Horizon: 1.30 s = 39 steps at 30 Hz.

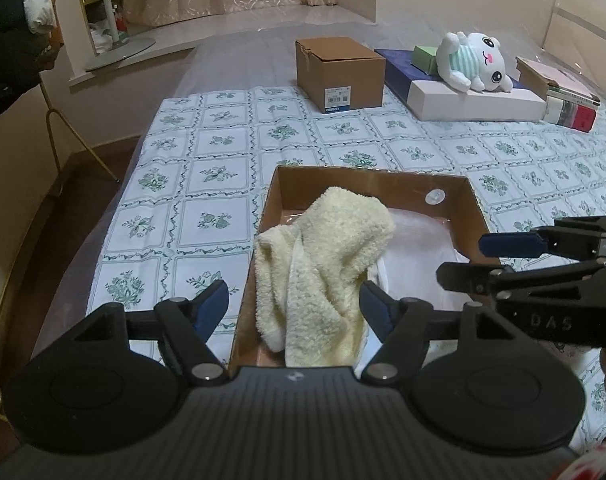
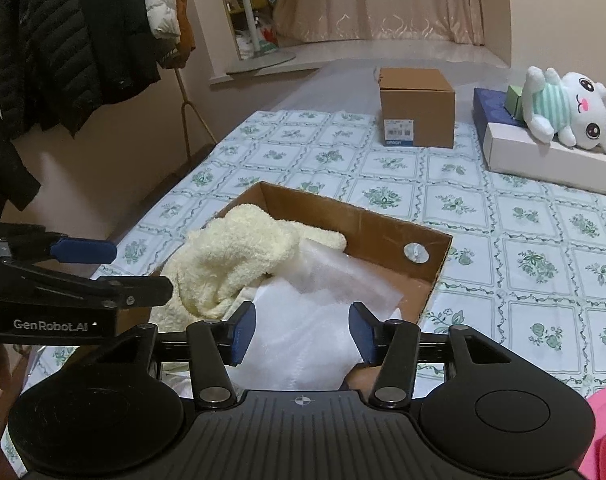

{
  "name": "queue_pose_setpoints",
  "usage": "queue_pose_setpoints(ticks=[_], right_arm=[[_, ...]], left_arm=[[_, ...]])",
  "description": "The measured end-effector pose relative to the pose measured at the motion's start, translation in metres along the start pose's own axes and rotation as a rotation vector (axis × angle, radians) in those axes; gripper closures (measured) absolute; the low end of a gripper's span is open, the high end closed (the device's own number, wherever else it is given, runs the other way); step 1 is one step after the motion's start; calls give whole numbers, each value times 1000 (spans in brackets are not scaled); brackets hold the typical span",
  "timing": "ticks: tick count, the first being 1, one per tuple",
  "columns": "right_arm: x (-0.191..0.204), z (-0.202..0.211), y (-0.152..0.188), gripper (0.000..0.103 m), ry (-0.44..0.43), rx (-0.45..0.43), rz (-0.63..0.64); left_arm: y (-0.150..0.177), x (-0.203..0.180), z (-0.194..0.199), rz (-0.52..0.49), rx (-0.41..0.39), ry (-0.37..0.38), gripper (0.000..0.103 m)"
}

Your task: Organize soft objects

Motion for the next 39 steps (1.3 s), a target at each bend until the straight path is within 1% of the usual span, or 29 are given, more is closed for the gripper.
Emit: queue_pose_setpoints(ticks=[3, 5, 6, 7, 8, 9, 11, 14, 17, 20, 21, 26, 33, 39], right_arm=[[-2, 6, -1, 51, -9, -2, -9], [-3, 10, -1, 47, -10, -4, -16], [-3, 11, -1, 41, -10, -5, -18], [-3, 13, -1, 32, -9, -6, -17], [-2, 15, -1, 30, -7, -9, -11], [-1, 17, -1, 27, -5, -11, -5], [-1, 21, -1, 26, -4, -12, -3], [1, 30, 1, 25, -12, -9, -2], [5, 43, 7, 24, -32, -1, -17], [10, 60, 13, 24, -46, -6, -25], [11, 65, 15, 24, -50, -7, -29], [16, 91, 28, 23, -51, -19, -59], [21, 124, 50, 23, -59, -18, -102], [22, 150, 74, 23, -58, -4, -170]], left_arm=[[4, 1, 2, -8, 7, -4, 34], [7, 1, 3, -30, 12, -17, 33], [8, 1, 4, -38, 11, -21, 33], [9, 1, 6, -38, 10, -22, 30], [10, 1, 8, -35, 9, -20, 26], [10, 1, 11, -31, 5, -18, 25], [12, 1, 16, -29, 0, -24, 17], [15, 3, 25, -35, -2, -49, 12], [20, 4, 35, -29, -9, -62, 11], [26, 4, 48, -41, -39, -100, 11], [28, 4, 53, -41, -42, -102, 11], [41, 0, 77, -14, -51, -88, 11], [64, -9, 112, 67, -44, -37, 12], [81, -22, 148, 81, -71, -55, 12]])
Point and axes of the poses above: each gripper's, at about its wrist camera, not at the fingertips, and z roughly against the way its jaws point, x to its left, y to its underside, the point moved 5 cm from there along -z, roughly the way its jaws point, and after that the axes turned 7 degrees about -x, right-handed, at the moved point
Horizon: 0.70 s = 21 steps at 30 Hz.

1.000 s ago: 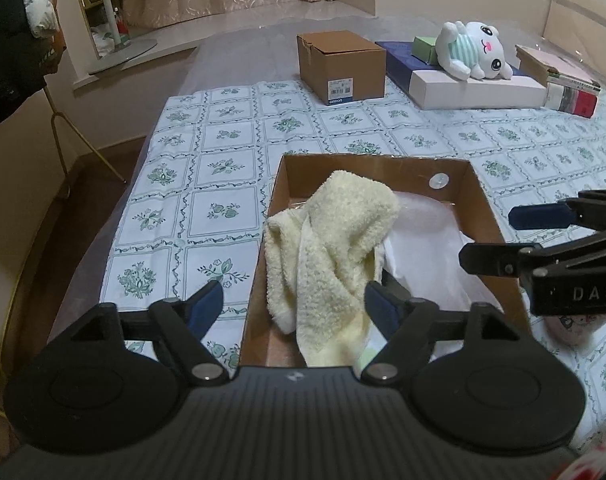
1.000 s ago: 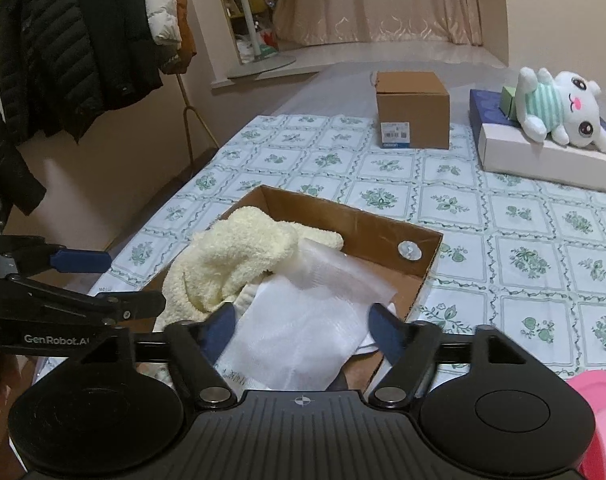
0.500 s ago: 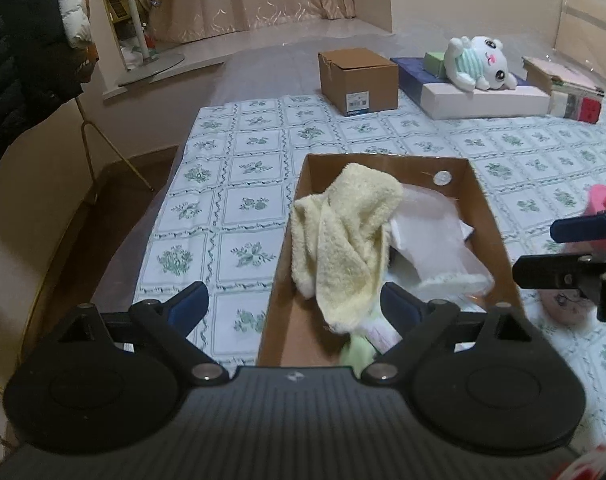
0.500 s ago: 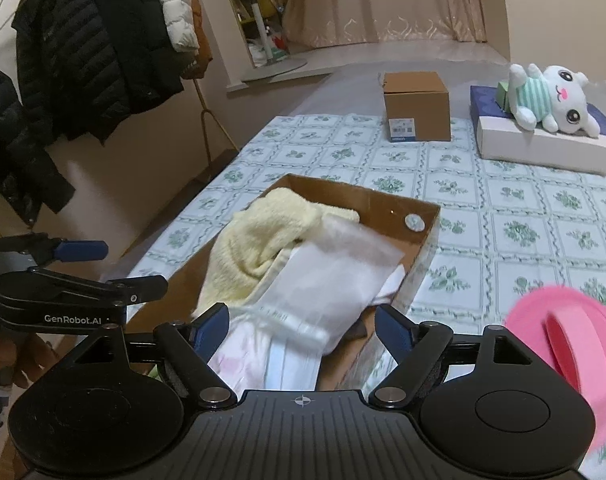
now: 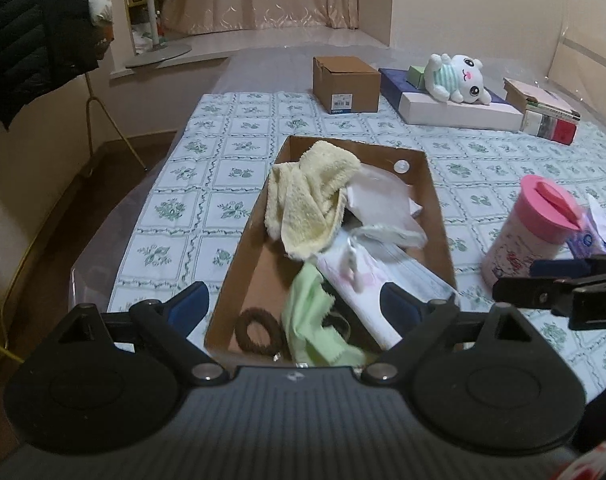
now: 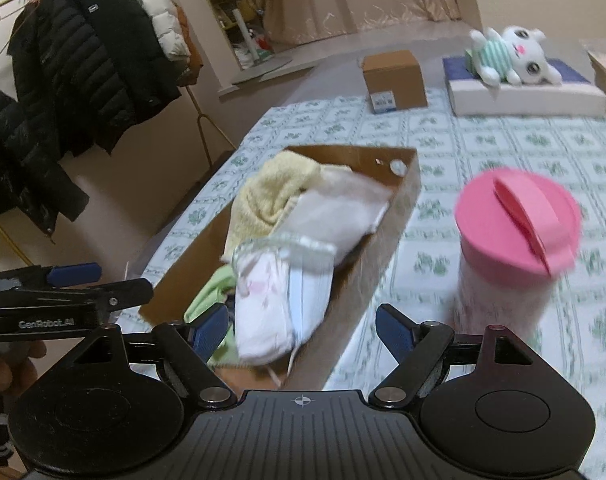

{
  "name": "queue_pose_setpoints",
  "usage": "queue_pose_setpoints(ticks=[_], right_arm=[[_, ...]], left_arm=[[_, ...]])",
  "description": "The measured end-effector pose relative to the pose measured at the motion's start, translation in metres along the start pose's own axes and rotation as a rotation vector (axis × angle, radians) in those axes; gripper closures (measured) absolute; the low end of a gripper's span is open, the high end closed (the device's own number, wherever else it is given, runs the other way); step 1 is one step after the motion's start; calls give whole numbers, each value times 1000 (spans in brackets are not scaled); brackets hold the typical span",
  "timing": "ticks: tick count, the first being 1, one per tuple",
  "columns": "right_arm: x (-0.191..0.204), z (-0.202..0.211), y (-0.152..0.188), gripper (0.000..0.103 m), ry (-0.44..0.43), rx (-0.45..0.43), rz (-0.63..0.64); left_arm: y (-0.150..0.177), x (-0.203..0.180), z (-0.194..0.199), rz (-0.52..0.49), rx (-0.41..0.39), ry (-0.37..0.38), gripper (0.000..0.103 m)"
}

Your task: Organize soft objects

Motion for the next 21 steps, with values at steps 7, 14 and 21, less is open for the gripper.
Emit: queue_pose_setpoints(ticks=[7, 14, 21], right_arm=[[-5, 32, 23, 22, 19, -4, -23], [-9, 60, 38, 22, 68, -8, 9], [-11, 81, 44, 22, 87, -20, 79]], left_arm=[[14, -11, 36, 21, -24, -25, 12], [35, -27, 63, 37, -22, -27, 12], [55, -47, 82, 76, -29, -32, 12]])
Point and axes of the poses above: each gripper's, at about its wrist camera, not at the fingertips, and z roughly against the way its jaws point, x to its left, y to its underside, the point moved 5 cm from there along -z, roughly the way its jaws point, and after that the axes turned 7 degrees about -x, right-handed, at the moved point
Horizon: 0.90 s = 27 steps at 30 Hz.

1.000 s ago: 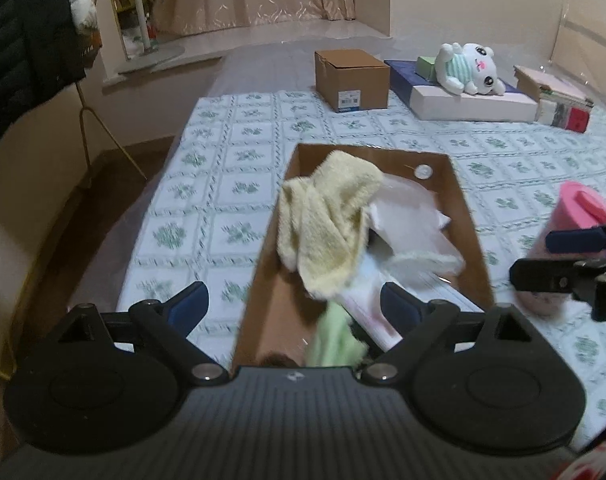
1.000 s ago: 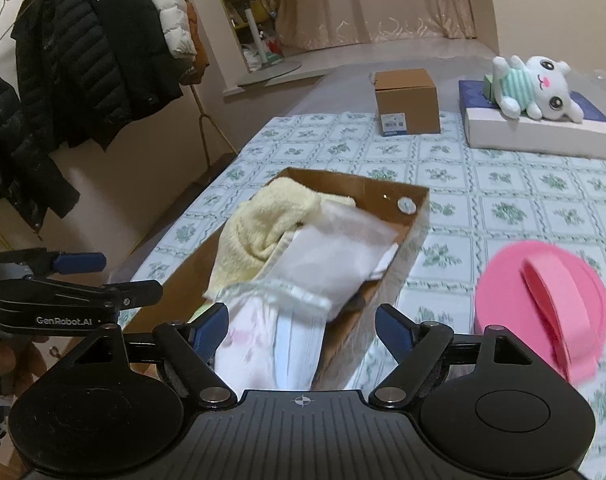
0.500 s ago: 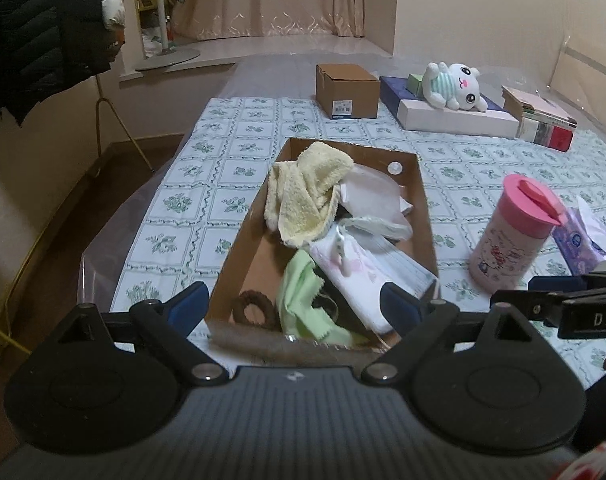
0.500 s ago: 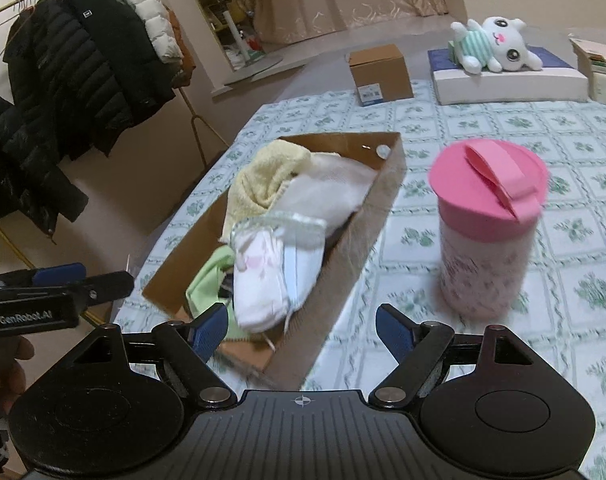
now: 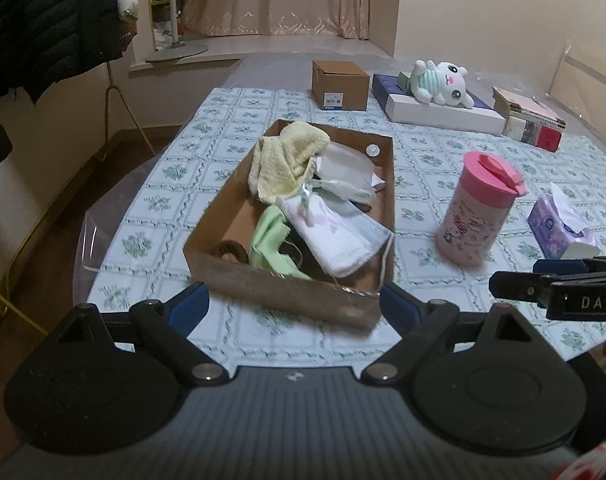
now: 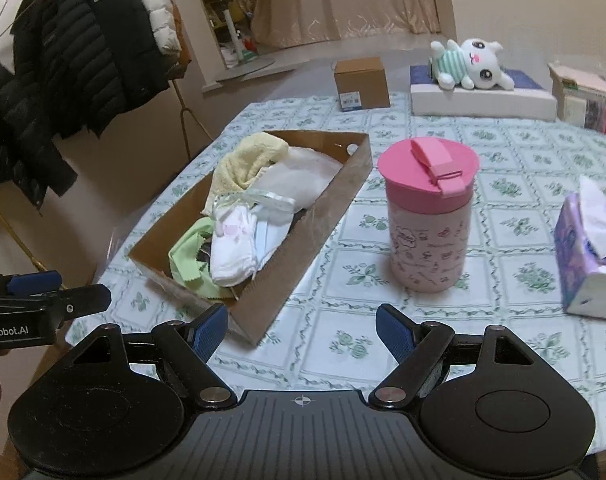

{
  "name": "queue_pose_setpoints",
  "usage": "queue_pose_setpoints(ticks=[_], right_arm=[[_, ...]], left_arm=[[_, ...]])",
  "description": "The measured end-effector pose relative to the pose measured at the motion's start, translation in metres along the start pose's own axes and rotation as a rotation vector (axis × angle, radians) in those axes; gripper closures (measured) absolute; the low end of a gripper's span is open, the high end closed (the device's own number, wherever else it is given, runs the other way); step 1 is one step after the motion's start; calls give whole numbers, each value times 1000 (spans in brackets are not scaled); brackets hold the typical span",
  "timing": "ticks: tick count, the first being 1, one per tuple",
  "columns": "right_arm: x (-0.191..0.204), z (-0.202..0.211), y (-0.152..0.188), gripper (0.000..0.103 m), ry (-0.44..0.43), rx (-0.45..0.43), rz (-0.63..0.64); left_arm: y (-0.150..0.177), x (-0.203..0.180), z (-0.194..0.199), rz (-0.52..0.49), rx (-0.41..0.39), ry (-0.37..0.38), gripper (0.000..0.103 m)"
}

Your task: Organize soft objects

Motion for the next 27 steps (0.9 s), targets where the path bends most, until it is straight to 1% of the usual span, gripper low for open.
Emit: queue_pose_setpoints(ticks=[7, 12, 15, 27], right_arm=[[-3, 14, 12, 22, 5, 20, 16], [-6, 22, 16, 22, 26, 13, 37], [-9, 26, 18, 22, 28, 13, 37], [-18, 40, 25, 22, 37, 24, 39]], left_arm=[[17, -11, 13, 39, 2, -24, 12], [26, -17, 20, 53, 8, -45, 12], [29, -19, 24, 60, 5, -44, 12], [34, -34, 28, 23, 6, -35, 12]])
Point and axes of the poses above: each gripper's, at about its wrist camera, not at the fingertips, and z roughly against the way its jaws point, x to its left, y to its underside, the point moved 5 cm from there along -z, roughly the way its jaws point, and after that the axes turned 7 degrees about -x, right-handed, at the moved point
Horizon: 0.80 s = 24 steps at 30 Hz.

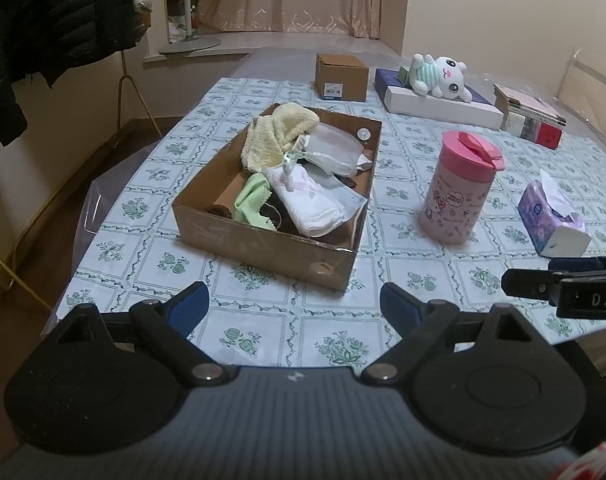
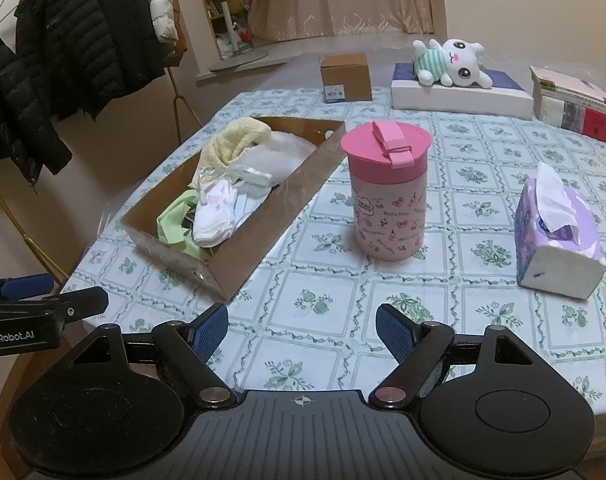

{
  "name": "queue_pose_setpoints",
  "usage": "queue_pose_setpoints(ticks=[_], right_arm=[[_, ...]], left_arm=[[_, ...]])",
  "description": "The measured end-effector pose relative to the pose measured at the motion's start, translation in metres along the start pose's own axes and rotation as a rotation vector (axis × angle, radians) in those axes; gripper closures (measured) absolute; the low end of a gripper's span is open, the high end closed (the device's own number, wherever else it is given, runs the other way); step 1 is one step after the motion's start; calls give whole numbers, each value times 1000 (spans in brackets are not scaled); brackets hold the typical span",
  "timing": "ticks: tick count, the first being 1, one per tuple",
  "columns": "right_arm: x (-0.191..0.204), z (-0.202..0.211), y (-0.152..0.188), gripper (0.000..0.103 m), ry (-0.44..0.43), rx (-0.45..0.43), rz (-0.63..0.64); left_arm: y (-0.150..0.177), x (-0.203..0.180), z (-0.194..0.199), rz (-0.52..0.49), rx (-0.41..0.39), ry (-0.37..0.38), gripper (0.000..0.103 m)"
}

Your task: Organize soft objects

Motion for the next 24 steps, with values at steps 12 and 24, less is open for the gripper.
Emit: queue_pose_setpoints(ticks=[12, 24], right_arm=[[-1, -1, 3, 22, -4, 7, 7], [-3, -1, 1, 22, 1, 5, 6]], left_arm=[[4, -11, -3, 7, 7, 13, 12], [5, -9, -6, 29, 6, -5, 12]])
Point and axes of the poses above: each gripper's, at about its wrist camera, not at the fingertips, and z roughly against the way its jaws point, x to its left, y to its underside, the point moved 5 cm from there along -z, roughly the way its jaws point, and after that the axes turned 7 degrees about -x, right-handed, at the moved point
